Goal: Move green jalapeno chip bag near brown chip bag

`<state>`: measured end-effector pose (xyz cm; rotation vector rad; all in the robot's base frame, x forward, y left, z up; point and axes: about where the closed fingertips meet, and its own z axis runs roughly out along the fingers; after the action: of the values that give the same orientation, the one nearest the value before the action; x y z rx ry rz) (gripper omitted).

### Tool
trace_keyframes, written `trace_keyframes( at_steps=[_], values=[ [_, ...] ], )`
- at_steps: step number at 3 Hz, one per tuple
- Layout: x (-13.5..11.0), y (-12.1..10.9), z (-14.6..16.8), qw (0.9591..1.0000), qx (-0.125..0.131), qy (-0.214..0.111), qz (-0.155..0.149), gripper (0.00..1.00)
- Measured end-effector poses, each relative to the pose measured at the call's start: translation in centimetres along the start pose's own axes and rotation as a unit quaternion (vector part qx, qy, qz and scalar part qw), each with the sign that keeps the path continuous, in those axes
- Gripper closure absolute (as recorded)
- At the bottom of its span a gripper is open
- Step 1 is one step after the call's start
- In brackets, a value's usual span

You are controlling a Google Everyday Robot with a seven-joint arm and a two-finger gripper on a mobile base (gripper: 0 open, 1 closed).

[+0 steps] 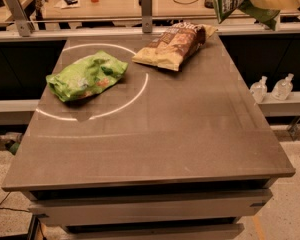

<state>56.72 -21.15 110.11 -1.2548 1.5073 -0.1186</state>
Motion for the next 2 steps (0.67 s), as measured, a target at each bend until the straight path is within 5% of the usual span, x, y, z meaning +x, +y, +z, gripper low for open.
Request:
trace_keyframes(
  at_steps=[1, 2],
  values=[
    [4.7, -0.3, 0.9, 0.9974, 0.035, 0.045, 0.045, 1.00],
    [9.1, -1.3, 2.4, 0.9865, 0.091, 0.073, 0.114, 1.00]
  ],
)
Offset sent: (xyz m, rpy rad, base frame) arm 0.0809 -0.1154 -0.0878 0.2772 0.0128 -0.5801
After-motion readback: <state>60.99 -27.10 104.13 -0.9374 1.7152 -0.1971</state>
